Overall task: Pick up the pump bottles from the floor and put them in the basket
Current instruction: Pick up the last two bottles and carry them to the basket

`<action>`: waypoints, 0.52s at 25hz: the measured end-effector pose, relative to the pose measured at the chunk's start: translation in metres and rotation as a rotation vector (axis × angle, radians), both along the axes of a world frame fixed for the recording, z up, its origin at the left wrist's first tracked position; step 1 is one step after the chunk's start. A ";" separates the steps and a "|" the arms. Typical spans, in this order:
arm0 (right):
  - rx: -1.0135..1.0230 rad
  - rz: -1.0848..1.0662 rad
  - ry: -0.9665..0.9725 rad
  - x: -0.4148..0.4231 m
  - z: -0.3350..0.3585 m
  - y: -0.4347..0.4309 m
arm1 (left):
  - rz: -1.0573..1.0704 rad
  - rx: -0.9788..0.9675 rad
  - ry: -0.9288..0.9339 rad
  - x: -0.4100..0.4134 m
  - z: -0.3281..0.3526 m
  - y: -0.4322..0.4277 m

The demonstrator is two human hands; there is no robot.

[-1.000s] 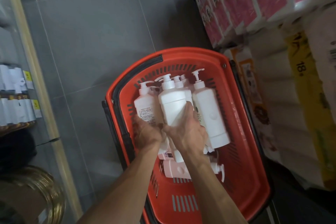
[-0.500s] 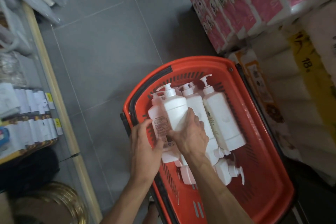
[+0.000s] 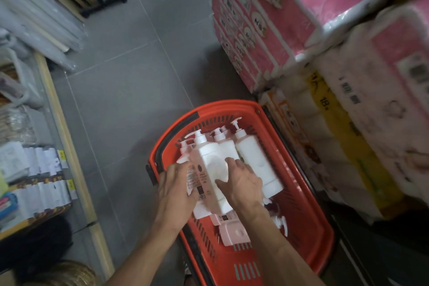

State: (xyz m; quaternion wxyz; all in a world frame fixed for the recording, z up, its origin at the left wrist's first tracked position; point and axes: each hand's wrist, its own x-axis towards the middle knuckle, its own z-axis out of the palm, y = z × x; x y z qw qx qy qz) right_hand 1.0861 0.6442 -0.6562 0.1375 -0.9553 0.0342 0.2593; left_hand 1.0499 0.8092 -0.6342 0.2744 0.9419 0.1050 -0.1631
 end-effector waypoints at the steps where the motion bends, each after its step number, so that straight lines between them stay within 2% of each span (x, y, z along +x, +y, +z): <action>1: -0.007 0.021 -0.009 0.000 0.013 -0.005 | -0.045 0.038 0.008 0.004 0.010 -0.001; 6: -0.014 0.039 -0.033 -0.008 0.105 -0.042 | -0.336 0.202 0.075 0.026 0.095 -0.018; 9: -0.044 0.010 -0.034 -0.022 0.159 -0.060 | -0.466 0.278 0.041 0.036 0.151 -0.030; 13: -0.057 -0.095 -0.072 -0.045 0.224 -0.073 | -0.602 0.267 -0.045 0.040 0.217 -0.044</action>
